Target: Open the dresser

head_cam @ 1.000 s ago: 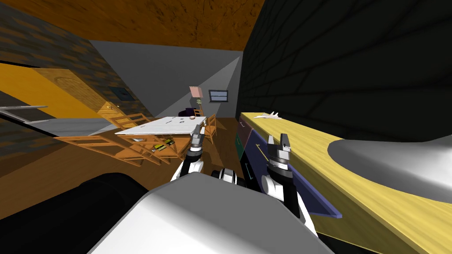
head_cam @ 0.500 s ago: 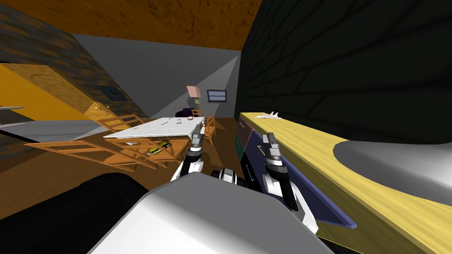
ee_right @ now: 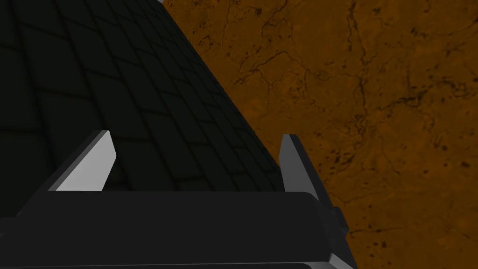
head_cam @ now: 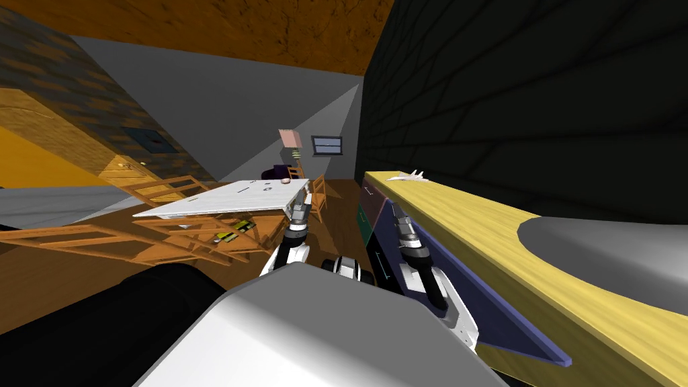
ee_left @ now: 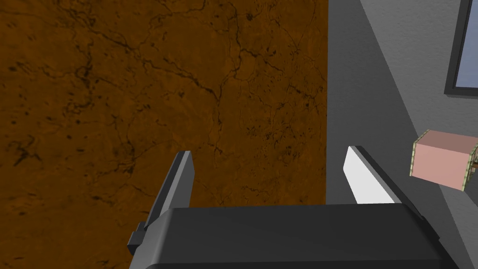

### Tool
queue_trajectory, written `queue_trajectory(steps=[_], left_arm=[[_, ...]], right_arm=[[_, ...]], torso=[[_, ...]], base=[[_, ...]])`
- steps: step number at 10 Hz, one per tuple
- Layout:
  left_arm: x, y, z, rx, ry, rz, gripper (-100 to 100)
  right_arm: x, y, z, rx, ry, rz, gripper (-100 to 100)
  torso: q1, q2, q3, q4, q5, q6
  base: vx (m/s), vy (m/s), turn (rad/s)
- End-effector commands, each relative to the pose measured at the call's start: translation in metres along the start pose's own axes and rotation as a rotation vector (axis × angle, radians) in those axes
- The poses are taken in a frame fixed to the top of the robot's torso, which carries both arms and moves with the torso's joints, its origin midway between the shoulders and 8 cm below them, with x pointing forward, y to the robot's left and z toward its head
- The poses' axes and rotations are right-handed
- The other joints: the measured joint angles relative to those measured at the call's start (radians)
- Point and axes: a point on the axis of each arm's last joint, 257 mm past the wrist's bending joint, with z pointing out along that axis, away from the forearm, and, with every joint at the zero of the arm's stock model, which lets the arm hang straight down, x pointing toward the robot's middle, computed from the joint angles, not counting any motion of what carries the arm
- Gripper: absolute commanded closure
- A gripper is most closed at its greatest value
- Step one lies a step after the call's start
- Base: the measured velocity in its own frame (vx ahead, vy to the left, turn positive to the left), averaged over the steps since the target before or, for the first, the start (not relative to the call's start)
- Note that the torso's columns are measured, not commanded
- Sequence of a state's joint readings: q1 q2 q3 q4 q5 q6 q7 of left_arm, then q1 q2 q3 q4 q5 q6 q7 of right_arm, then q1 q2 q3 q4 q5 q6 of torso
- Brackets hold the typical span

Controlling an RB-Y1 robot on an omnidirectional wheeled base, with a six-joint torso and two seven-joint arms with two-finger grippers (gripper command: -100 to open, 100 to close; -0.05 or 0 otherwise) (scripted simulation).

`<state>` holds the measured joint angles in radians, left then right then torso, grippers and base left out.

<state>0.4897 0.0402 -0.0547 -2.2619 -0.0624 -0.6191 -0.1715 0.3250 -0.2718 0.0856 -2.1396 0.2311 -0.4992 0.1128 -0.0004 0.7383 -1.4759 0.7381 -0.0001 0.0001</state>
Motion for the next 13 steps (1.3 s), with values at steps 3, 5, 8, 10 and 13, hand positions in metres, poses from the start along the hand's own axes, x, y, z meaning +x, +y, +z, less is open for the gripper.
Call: queue_trajectory(steps=[3,5,8,10,13], left_arm=[[0.000,0.000,0.000,0.000,0.000,0.000,0],[0.000,0.000,0.000,0.000,0.000,0.000,0],[0.000,0.000,0.000,0.000,0.000,0.000,0],[0.000,0.000,0.000,0.000,0.000,0.000,0],[0.000,0.000,0.000,0.000,0.000,0.000,0]], right_arm=[[0.031,-0.006,0.005,-0.035,0.137,-0.163,-100],[0.044,-0.009,0.006,-0.053,0.193,-0.235,-100],[0.058,-0.013,0.006,-0.075,0.254,-0.319,-100],[0.070,-0.018,0.006,-0.097,0.309,-0.396,-100],[0.091,-0.031,0.005,-0.143,0.410,-0.538,-100]], torso=[[0.000,0.000,0.000,0.000,0.000,0.000],[0.000,-0.001,0.000,0.000,0.000,0.000],[0.001,0.000,0.000,0.000,0.000,0.000],[0.001,-0.001,0.000,0.000,0.000,0.000],[0.000,0.000,0.000,0.000,0.000,0.000]], base=[[0.044,0.061,-0.072],[0.054,0.059,-0.079],[0.042,0.057,-0.064],[0.047,0.066,-0.073],[0.047,0.064,-0.079]])
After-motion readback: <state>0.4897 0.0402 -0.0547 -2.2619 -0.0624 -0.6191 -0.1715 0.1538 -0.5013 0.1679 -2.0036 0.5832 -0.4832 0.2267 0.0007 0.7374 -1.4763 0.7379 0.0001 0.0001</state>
